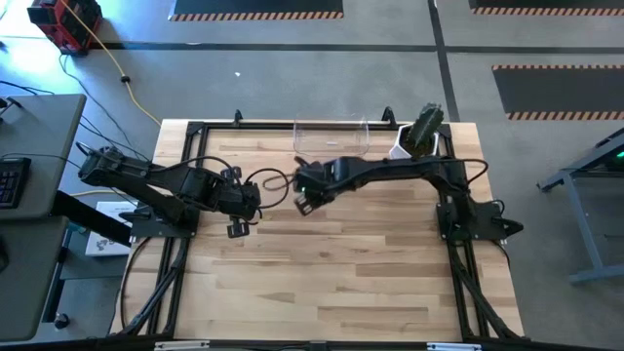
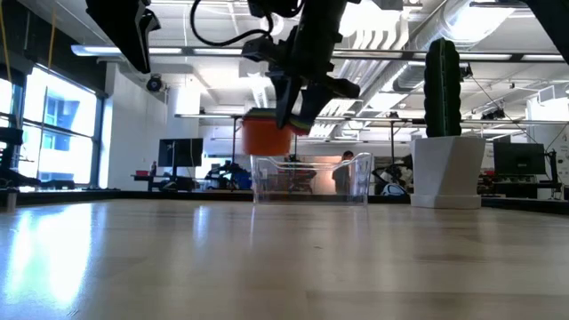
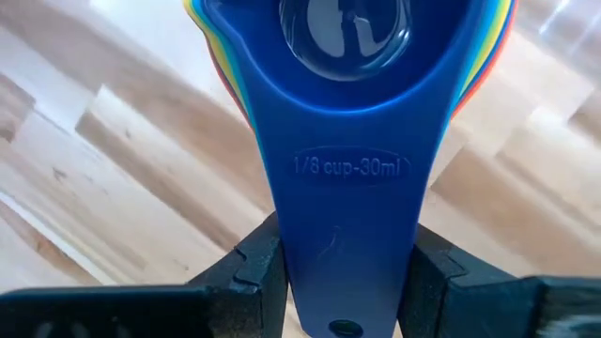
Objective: Nest measuring cups in basket
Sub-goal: Put the stacked measuring cups into the transparent bin
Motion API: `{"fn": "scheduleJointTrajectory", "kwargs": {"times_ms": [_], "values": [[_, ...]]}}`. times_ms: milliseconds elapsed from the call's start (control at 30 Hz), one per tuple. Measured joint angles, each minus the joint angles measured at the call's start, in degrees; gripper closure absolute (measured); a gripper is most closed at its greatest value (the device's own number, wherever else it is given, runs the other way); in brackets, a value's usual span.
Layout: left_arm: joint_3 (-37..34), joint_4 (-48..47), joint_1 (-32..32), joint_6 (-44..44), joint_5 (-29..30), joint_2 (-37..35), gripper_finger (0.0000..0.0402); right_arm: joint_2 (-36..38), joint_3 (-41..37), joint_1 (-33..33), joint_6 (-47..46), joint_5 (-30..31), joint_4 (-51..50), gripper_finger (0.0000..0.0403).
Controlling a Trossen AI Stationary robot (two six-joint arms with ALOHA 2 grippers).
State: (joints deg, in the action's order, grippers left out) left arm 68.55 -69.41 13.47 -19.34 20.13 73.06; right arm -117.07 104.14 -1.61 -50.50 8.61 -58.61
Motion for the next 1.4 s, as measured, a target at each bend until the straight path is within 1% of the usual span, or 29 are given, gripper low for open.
{"fn": "scheduleJointTrajectory", "kwargs": {"times_ms": [467,700,867,1067,1300,1400], "values": [[0.00,0.20,-0.02,-0.15,0.01,0.00,0.0323,5.28,0.20,-11.47,9.48,0.83,0.20,0.0279],[0.00,0.28,-1.75,-2.14,0.38,0.02,0.0323,5.20,4.20,-18.26,17.06,-0.70,-0.56,0.0279],[-0.01,0.28,-5.14,-0.51,1.77,0.02,0.0323,5.20,7.35,-23.19,22.21,-3.32,-0.71,0.0279],[-0.01,0.89,-10.95,5.03,1.79,0.02,0.0323,4.52,7.56,-27.54,26.77,-6.60,-1.48,0.0279],[-0.02,9.19,-18.99,11.38,1.76,0.02,0.0323,0.38,7.56,-28.45,33.79,-9.18,-3.93,0.0279],[-0.02,11.30,-22.33,13.83,1.25,0.02,0.0323,-1.69,7.56,-28.41,36.80,-9.94,-4.14,0.0279]]}}
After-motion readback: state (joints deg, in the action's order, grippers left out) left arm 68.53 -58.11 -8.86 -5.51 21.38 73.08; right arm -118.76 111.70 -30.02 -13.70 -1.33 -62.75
